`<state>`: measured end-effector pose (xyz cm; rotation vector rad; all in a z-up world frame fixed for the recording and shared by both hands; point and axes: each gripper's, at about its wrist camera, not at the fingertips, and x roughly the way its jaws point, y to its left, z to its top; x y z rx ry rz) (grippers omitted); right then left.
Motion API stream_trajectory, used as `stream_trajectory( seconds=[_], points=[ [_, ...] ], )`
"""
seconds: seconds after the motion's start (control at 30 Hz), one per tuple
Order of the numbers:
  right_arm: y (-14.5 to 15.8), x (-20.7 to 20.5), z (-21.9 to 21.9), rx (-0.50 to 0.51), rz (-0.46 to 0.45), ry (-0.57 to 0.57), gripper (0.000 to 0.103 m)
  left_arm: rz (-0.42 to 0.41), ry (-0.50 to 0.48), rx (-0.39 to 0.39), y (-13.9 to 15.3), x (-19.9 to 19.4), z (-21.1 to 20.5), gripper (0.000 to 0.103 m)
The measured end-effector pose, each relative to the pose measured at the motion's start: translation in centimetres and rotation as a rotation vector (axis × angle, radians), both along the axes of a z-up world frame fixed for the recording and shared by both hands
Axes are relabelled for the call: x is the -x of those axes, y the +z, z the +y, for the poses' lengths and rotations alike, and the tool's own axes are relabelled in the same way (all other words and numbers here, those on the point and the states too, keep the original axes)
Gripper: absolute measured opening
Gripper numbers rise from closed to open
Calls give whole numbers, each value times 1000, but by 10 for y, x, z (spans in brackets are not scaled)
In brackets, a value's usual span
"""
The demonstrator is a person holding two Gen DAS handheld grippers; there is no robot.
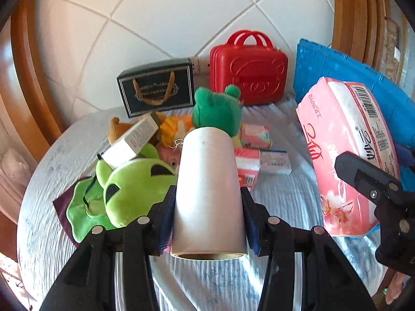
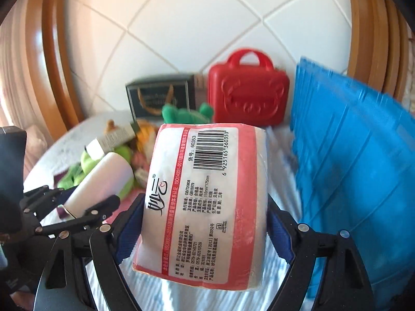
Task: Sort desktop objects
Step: 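Carry roller and tissue pack over the blue bin and release both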
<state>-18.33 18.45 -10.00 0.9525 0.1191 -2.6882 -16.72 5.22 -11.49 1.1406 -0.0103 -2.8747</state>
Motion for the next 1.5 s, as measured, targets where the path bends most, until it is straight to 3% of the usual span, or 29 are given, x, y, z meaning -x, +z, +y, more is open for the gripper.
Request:
stream_trajectory(
  seconds=[0.27, 0.57, 0.83, 1.0, 1.17, 1.4, 1.47, 1.5],
  points=[
    [98, -36, 33, 19, 216, -49, 85, 154, -64, -14, 76, -11, 43, 46],
    [152, -49, 150, -7, 335, -235, 85, 225, -228, -52, 135, 6, 171, 46],
    [149, -38, 280, -77, 301, -404, 85, 136, -324, -77, 141, 36, 291, 46],
    [130, -29, 343, -86, 221, -442, 85, 69, -346, -7, 123, 42, 348, 46],
    [108, -29, 374, -80, 173, -440, 85, 28, -343, 21, 111, 43, 372, 46],
    [102, -31, 386, -92, 160, -440, 86, 16, -326, 49, 105, 41, 387, 47],
    [101, -31, 390, -92, 157, -442, 87, 20, -320, 55, 107, 38, 389, 56],
    [101, -31, 392, -92, 156, -445, 89, 25, -318, 57, 107, 36, 389, 69]
  ],
)
